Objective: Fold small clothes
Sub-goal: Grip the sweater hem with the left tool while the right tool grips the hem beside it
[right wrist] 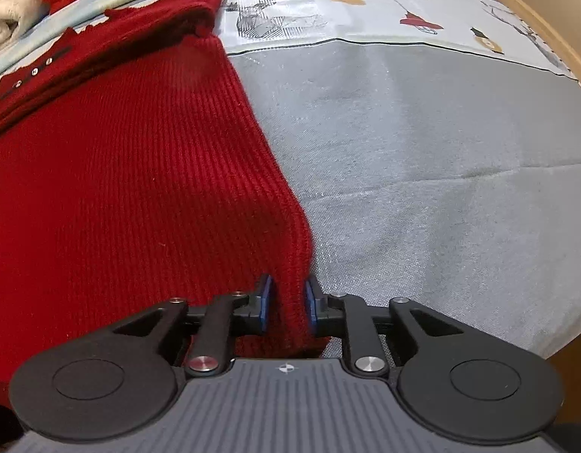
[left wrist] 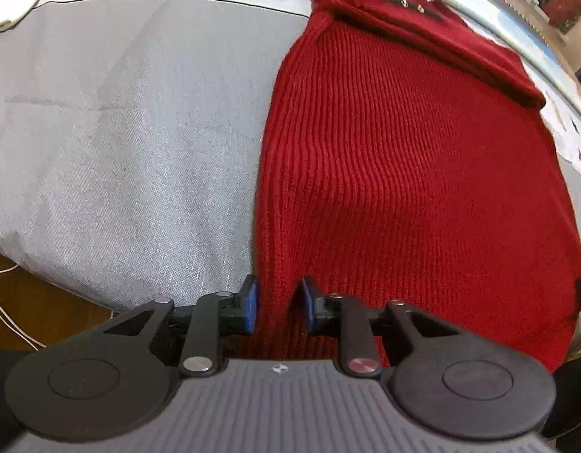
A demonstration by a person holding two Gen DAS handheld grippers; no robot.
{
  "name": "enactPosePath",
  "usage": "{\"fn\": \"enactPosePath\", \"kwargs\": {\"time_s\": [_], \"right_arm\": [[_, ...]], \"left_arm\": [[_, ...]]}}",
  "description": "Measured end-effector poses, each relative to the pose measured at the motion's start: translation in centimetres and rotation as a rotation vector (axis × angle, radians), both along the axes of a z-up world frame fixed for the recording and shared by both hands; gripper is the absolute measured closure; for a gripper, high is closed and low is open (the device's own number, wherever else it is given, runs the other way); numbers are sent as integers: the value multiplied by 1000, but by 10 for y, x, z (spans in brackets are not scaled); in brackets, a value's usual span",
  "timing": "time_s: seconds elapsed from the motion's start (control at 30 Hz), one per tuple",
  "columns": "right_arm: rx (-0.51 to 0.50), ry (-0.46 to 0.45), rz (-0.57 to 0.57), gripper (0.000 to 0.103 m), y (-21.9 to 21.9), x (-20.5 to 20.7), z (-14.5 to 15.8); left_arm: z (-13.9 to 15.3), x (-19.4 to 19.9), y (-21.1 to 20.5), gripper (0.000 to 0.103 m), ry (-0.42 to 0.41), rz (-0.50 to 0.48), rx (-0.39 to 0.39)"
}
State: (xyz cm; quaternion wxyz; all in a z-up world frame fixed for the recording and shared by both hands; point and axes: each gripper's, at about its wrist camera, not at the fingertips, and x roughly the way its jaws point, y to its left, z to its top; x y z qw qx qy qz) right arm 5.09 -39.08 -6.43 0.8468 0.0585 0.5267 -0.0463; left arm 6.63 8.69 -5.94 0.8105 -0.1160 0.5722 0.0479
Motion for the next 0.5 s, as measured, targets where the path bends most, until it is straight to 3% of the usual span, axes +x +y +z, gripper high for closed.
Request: {"fn": "enactPosePath", "kwargs": {"time_s": [0.07, 0.13, 0.2, 0.33, 0.5], "right_arm": [[-5, 0, 6, 81, 1, -1, 0], [-7, -2, 17, 81, 2, -1, 0], [-1, -16, 12, 91, 0, -3, 2], [51, -58, -11, 92, -4, -7, 10], [15, -24, 21, 90, 2, -4, 4]], "left_arm": [[-1, 0, 0, 78, -1, -1, 1], [1, -1, 1, 89, -17, 2, -3], [6, -3, 0, 90, -44, 3, -5], [10, -10, 1, 90, -66, 8, -6], [3, -4, -1, 88, -28, 15, 10]]}}
